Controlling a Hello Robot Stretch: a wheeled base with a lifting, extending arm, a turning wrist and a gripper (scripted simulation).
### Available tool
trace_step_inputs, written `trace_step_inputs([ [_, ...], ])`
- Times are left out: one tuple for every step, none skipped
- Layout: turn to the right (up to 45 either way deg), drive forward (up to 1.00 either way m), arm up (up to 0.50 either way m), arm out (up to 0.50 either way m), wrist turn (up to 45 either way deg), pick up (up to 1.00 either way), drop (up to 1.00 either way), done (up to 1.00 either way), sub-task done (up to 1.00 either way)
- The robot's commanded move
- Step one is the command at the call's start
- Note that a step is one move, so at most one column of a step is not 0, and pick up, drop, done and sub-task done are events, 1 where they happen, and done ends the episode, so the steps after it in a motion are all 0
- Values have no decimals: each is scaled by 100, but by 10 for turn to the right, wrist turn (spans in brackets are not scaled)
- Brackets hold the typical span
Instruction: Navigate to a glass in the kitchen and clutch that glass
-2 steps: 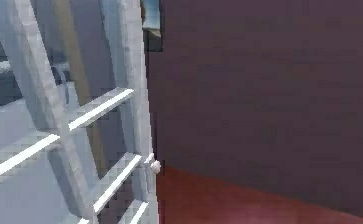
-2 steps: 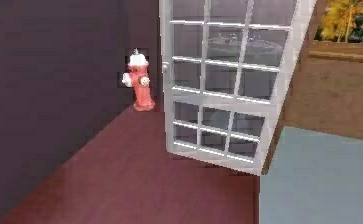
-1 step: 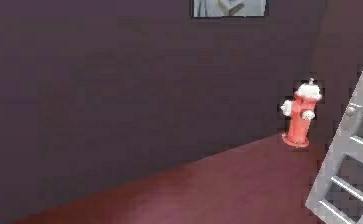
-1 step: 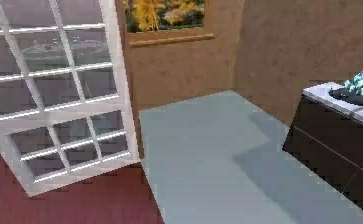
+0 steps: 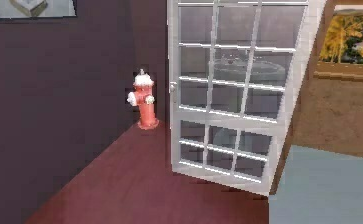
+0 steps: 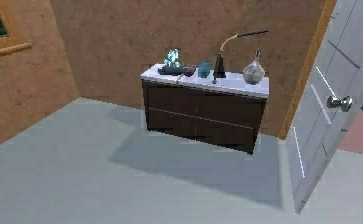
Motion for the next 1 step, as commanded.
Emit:
trace_step_inputs([
  [180, 0, 0, 0, 0, 0, 0, 0, 0],
])
